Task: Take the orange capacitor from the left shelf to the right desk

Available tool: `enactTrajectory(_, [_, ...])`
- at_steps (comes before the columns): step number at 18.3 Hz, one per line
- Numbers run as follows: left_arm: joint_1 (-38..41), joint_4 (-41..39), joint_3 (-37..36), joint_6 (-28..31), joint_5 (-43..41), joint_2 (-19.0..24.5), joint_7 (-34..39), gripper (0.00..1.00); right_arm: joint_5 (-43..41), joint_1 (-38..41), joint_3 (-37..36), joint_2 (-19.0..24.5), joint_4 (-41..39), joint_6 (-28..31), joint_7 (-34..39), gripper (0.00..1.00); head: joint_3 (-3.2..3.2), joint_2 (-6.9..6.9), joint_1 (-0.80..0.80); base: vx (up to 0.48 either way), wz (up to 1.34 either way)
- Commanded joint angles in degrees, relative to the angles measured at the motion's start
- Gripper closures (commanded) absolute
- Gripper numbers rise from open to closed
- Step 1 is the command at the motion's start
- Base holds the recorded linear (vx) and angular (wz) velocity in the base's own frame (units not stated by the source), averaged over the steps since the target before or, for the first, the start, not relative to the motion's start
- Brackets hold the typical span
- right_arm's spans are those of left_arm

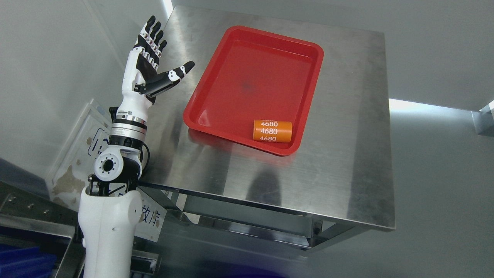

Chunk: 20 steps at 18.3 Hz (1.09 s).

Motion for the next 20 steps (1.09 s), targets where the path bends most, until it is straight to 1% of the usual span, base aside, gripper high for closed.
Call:
enactTrajectory(1, [1.5, -1.6, -0.9, -0.5, 0.0, 1.0, 0.0, 0.00, 0.4, 1.2, -0.7, -1.0, -1.0, 0.0, 0.0, 0.00, 0.00, 0.00, 0.00, 0.000, 0.00])
enactTrajectory(20, [0.4, -1.6, -0.7, -0.1, 0.0, 1.0, -0.4, 0.00, 0.4, 1.2, -0.7, -1.0, -1.0, 0.0, 0.0, 0.00, 0.00, 0.00, 0.00, 0.000, 0.00])
